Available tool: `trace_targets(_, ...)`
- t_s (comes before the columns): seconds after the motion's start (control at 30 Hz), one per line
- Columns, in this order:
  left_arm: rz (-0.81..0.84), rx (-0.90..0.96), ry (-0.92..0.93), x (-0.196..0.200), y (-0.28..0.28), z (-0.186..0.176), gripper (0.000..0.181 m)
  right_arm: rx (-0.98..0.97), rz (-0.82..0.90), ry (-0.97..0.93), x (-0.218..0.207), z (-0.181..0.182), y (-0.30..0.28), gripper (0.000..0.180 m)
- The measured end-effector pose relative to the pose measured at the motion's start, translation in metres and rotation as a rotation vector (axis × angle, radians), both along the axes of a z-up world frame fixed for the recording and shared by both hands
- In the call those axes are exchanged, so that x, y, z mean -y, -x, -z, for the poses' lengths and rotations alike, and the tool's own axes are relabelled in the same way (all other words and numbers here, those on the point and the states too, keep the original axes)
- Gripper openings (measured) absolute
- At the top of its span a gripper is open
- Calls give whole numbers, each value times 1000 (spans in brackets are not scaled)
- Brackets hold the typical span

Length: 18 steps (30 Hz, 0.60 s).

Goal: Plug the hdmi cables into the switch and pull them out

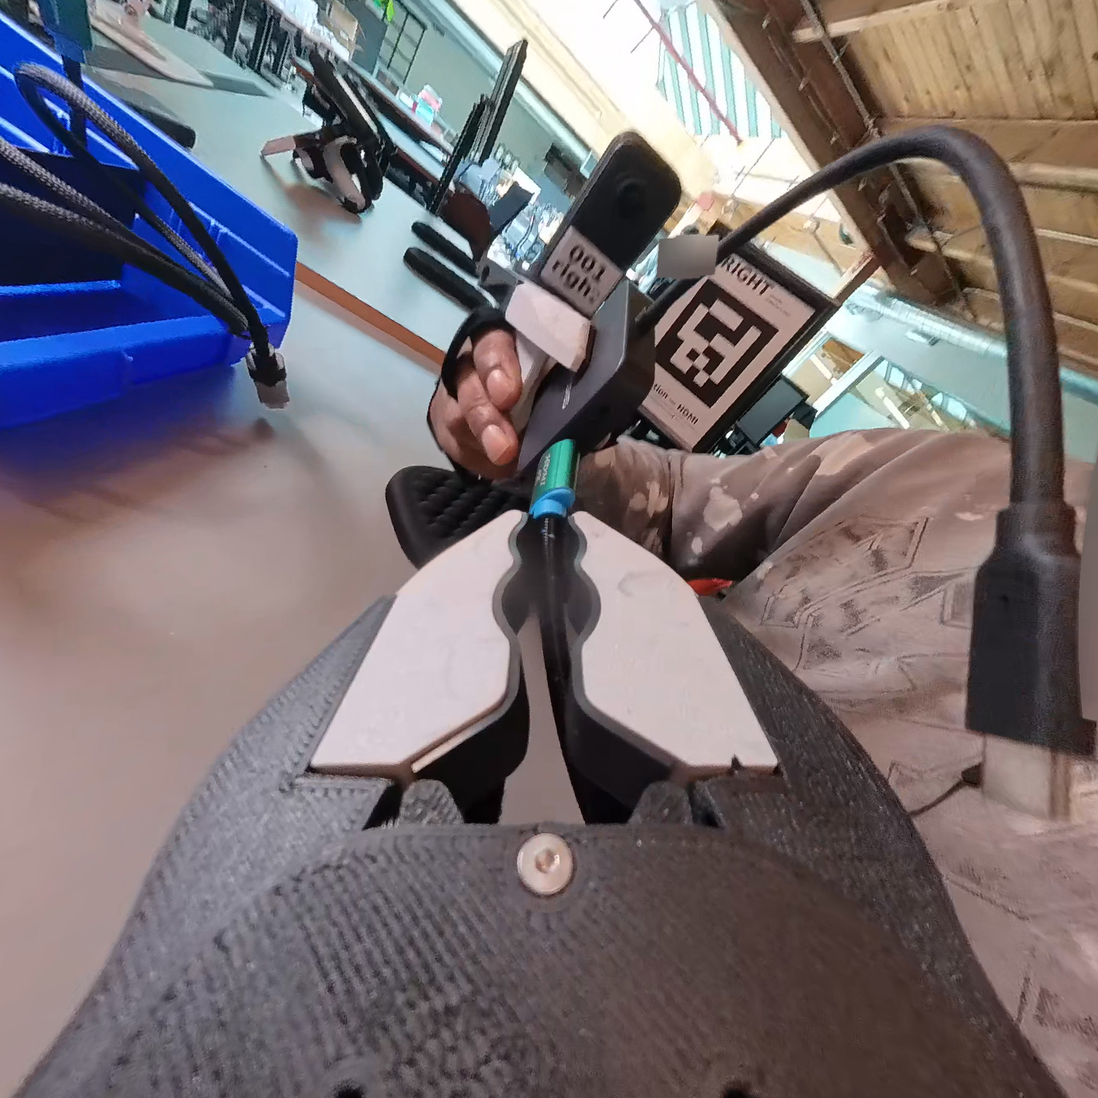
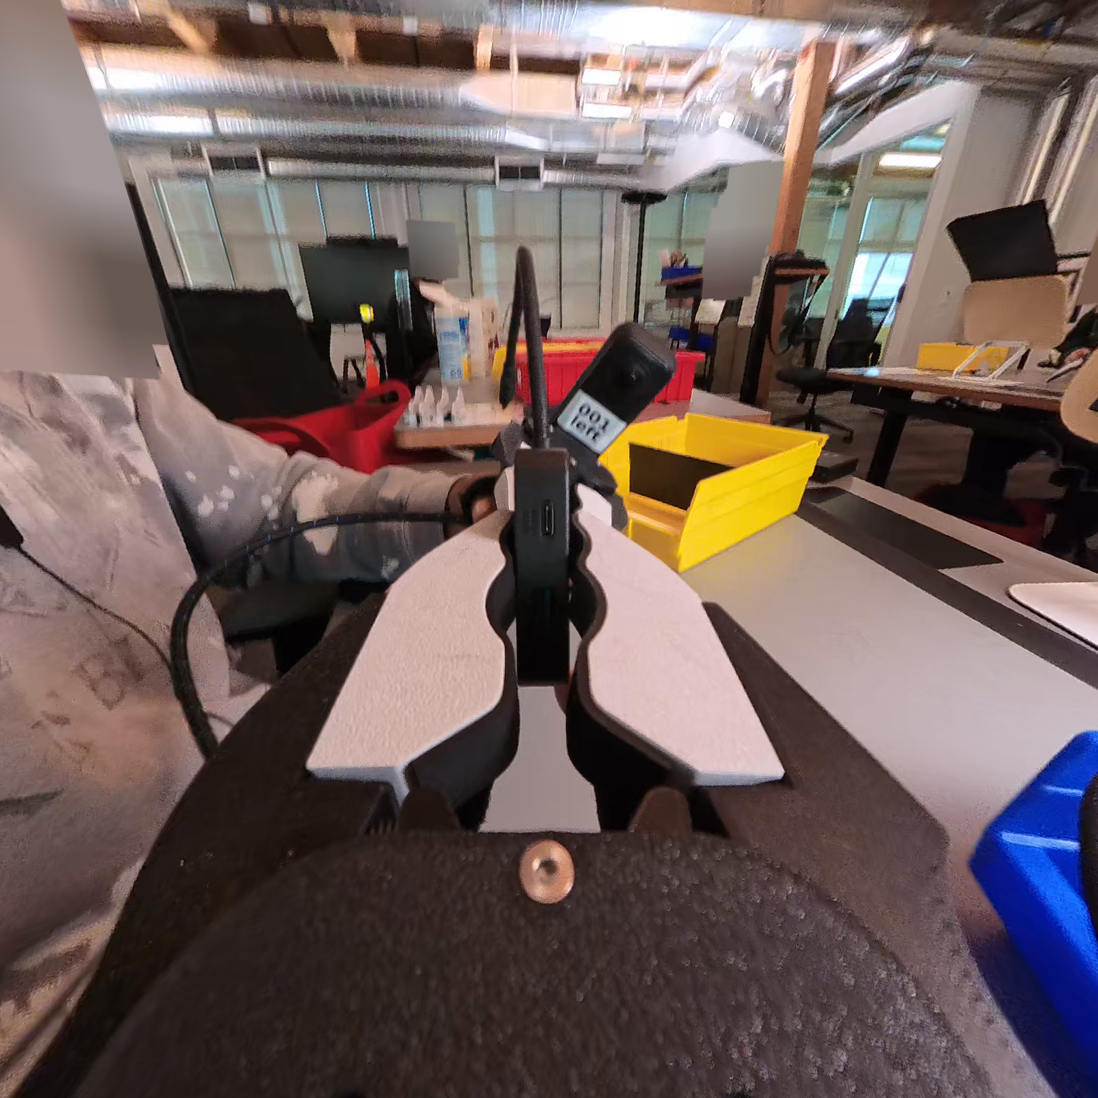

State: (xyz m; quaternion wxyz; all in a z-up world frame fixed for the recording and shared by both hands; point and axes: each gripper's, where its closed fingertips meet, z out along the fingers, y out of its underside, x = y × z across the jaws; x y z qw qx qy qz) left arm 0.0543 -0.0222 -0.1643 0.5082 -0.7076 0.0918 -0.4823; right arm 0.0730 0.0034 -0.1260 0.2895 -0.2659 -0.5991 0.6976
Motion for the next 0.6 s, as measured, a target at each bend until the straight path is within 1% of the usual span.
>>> trace_targets(0.07, -26, 50, -8, -2, 0, -4, 9, -29, 22, 89, -3, -1, -1, 15)
trace_targets(0.13, -43, 59, -16, -3, 2, -4, 9, -49, 43, 142, -4, 2, -1, 15)
trace_targets(0.2, -35, 48, -8, -1, 3, -1, 9, -50, 61, 122, -2, 4, 0, 15)
trace_targets(0.27, -38, -1, -11, -1, 5, 1, 10, -12, 68, 48, -2, 5, 4, 14)
trace_targets(0.37, -67, -108, -5, 0, 12, 3, 10, 83, 80, -172, -5, 9, 10, 16)
trace_targets(0.4, -81, -150, 3, 0, 16, 5, 10, 110, 92, -269, -8, 10, 11, 21)
trace_targets(0.5, -120, -290, 40, 3, 24, 19, 10, 208, 92, -593, -12, 14, 9, 35)
trace_targets(0.53, -124, -311, 46, 4, 24, 22, 10, 251, 80, -717, -12, 20, 7, 40)
trace_targets(0.6, -109, -293, 51, 4, 20, 24, 10, 285, 86, -964, -9, 36, 7, 40)
